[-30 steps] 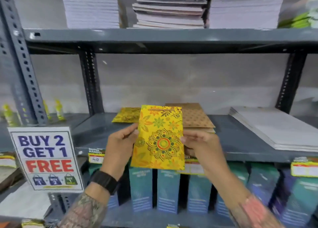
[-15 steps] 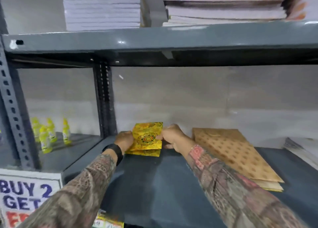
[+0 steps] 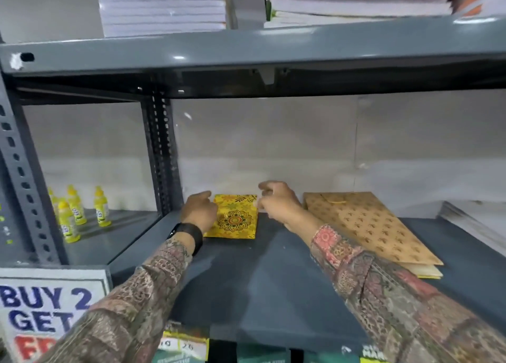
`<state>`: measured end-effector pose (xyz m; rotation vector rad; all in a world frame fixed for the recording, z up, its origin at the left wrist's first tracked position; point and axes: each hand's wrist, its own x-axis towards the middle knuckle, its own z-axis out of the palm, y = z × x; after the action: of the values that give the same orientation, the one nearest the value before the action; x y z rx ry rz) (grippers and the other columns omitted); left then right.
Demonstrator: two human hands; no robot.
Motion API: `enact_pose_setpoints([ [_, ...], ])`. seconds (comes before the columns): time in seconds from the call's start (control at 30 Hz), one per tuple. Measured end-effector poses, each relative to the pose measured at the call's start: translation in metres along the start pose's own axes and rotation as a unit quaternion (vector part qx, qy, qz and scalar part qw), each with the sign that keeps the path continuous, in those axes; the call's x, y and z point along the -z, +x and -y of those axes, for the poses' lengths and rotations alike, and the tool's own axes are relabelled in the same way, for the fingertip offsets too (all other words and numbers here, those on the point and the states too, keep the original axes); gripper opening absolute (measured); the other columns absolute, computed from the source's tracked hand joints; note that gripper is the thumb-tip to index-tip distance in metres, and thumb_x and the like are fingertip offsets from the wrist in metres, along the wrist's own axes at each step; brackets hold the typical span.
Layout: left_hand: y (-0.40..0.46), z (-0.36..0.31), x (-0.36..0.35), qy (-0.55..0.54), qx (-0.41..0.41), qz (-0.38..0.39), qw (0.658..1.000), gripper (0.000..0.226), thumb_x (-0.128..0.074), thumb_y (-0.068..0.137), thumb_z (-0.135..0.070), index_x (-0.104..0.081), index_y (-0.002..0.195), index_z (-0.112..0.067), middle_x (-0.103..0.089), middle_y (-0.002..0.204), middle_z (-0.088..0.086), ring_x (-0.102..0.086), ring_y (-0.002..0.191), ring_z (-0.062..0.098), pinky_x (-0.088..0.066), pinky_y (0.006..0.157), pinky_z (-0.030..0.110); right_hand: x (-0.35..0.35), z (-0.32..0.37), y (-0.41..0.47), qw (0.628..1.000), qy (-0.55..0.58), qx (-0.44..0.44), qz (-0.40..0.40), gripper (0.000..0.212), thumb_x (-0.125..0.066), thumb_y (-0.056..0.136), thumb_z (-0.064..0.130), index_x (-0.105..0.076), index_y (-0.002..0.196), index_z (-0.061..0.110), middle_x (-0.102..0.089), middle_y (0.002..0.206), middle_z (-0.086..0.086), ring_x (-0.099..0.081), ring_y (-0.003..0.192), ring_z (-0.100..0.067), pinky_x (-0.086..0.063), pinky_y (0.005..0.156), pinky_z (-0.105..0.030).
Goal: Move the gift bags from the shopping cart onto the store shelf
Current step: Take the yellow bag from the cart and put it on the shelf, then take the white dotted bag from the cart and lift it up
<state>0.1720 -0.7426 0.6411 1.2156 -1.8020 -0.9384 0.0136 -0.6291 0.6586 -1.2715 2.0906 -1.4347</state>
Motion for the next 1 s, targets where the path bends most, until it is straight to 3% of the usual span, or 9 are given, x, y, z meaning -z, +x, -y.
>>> enact_pose_setpoints([
  [0.07,-0.035,-0.013,0.004,-0.044,-0.069,-0.016,0.997,0.047,-0.058,0.093,-0.019,-0.06,0.139,-0.022,-0.065,0.137,0.002,-0.064,0.122,0.022,-0.05,0.106,0.038,0.022,0.004,-0.032,0.994,0.006,0.095,-0.056,0.059,-0.075,0.084,0.012,-0.059,0.141,0.02,-0.066,0.136,-0.003,-0.067,0.11,-0.017,-0.053,0.094,-0.03],
  [0.23,-0.16,-0.035,0.0,-0.057,-0.306,-0.078,0.947,0.044,-0.059,0.094,-0.02,-0.061,0.138,-0.025,-0.068,0.13,-0.004,-0.065,0.117,0.019,-0.051,0.101,0.039,0.089,-0.025,-0.168,0.939,-0.007,0.272,-0.21,0.052,-0.073,0.087,0.021,-0.06,0.135,0.035,-0.062,0.128,0.011,-0.061,0.117,-0.006,-0.05,0.094,-0.021],
  [0.33,-0.249,-0.033,-0.027,-0.027,-0.366,-0.078,0.927,0.044,-0.059,0.096,-0.02,-0.059,0.14,-0.022,-0.065,0.137,-0.002,-0.06,0.126,0.021,-0.047,0.106,0.036,0.13,-0.067,-0.256,0.902,-0.101,0.301,-0.293,0.048,-0.072,0.09,0.019,-0.059,0.137,0.022,-0.058,0.132,0.008,-0.056,0.127,-0.015,-0.045,0.108,-0.029],
  [0.47,-0.353,-0.01,-0.075,-0.016,-0.396,0.017,0.918,0.045,-0.061,0.095,-0.019,-0.059,0.14,-0.02,-0.062,0.139,-0.004,-0.055,0.129,0.014,-0.033,0.109,0.014,0.165,-0.134,-0.354,0.886,-0.178,0.271,-0.331,0.044,-0.07,0.093,0.017,-0.061,0.136,0.011,-0.06,0.132,-0.005,-0.055,0.128,-0.022,-0.049,0.104,-0.045],
  [0.63,-0.466,0.017,-0.176,-0.051,-0.326,0.161,0.93,0.043,-0.062,0.095,-0.019,-0.061,0.138,-0.023,-0.06,0.138,-0.012,-0.055,0.129,0.005,-0.04,0.111,0.022,0.208,-0.227,-0.455,0.908,-0.21,0.16,-0.326,0.046,-0.071,0.093,0.017,-0.06,0.136,0.01,-0.06,0.131,-0.008,-0.057,0.126,-0.026,-0.048,0.106,-0.047],
  [0.73,-0.529,0.031,-0.248,-0.039,-0.267,0.254,0.929,0.045,-0.062,0.092,-0.015,-0.063,0.136,-0.023,-0.064,0.135,-0.008,-0.059,0.127,0.009,-0.037,0.108,0.012,0.237,-0.292,-0.509,0.928,-0.214,0.061,-0.297,0.049,-0.071,0.092,0.017,-0.058,0.139,0.01,-0.059,0.132,-0.007,-0.056,0.126,-0.027,-0.047,0.105,-0.049],
  [0.83,-0.578,0.05,-0.309,-0.034,-0.226,0.3,0.926,0.045,-0.063,0.091,-0.014,-0.063,0.134,-0.022,-0.066,0.129,-0.011,-0.062,0.118,0.005,-0.041,0.104,0.013,0.264,-0.35,-0.55,0.942,-0.221,-0.022,-0.252,0.051,-0.068,0.093,0.021,-0.055,0.141,0.012,-0.059,0.133,-0.009,-0.056,0.126,-0.03,-0.046,0.108,-0.047],
  [0.93,-0.636,0.076,-0.372,-0.05,-0.111,0.348,0.929,0.042,-0.061,0.093,-0.022,-0.063,0.134,-0.027,-0.065,0.126,-0.019,-0.061,0.109,-0.015,-0.042,0.094,0.003,0.293,-0.414,-0.591,0.945,-0.223,-0.11,-0.213,0.055,-0.069,0.09,0.016,-0.054,0.142,0.015,-0.056,0.131,-0.006,-0.055,0.12,-0.025,-0.044,0.105,-0.033],
  [1.0,-0.673,0.1,-0.411,-0.047,0.024,0.357,0.933,0.041,-0.062,0.092,-0.017,-0.065,0.132,-0.028,-0.07,0.126,-0.011,-0.068,0.106,0.0,-0.05,0.092,0.014,0.305,-0.459,-0.616,0.941,-0.233,-0.171,-0.175,0.058,-0.07,0.087,0.016,-0.053,0.143,0.017,-0.056,0.128,-0.006,-0.052,0.115,-0.022,-0.04,0.096,-0.025],
])
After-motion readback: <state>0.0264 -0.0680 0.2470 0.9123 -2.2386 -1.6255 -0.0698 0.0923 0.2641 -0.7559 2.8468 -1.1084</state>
